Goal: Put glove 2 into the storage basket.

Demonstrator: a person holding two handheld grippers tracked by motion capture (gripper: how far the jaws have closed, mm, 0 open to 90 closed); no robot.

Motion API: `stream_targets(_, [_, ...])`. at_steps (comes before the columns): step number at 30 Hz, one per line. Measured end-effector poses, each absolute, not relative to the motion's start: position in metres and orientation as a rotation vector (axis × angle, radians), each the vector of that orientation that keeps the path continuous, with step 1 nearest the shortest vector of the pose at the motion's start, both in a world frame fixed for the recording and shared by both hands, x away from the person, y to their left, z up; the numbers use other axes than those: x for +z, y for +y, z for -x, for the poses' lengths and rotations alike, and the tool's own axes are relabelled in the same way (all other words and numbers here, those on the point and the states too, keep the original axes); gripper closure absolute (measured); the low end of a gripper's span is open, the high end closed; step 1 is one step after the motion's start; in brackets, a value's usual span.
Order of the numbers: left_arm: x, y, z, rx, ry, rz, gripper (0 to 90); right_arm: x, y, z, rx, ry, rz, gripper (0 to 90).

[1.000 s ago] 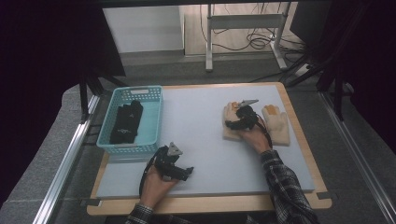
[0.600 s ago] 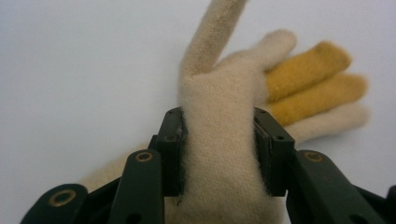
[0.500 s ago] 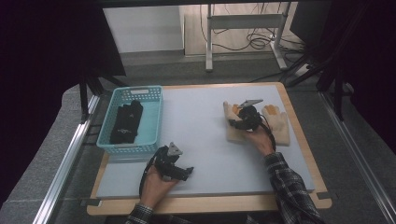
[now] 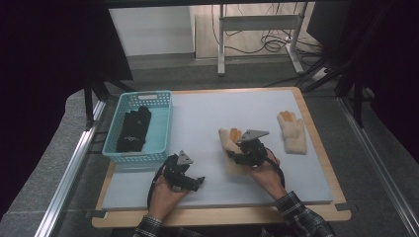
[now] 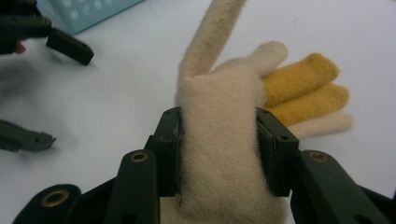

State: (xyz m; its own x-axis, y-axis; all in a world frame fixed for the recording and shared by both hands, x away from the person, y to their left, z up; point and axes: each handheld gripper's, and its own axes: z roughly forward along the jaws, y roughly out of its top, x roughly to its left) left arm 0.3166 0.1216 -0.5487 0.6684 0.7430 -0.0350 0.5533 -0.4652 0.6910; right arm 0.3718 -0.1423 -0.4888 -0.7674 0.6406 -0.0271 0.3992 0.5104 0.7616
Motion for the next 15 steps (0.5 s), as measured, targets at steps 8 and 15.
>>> stream_targets(8, [-0.549,0.122,-0.317,0.355,0.995,-2.192,0.0,-0.496,-0.141,-0.366,1.131,2.447,-0.874,33.8])
stream_targets(15, [-0.549,0.122,-0.317,0.354,0.993,-2.196,0.0,-0.486,-0.174,-0.381,1.139,2.426,-0.95,43.6])
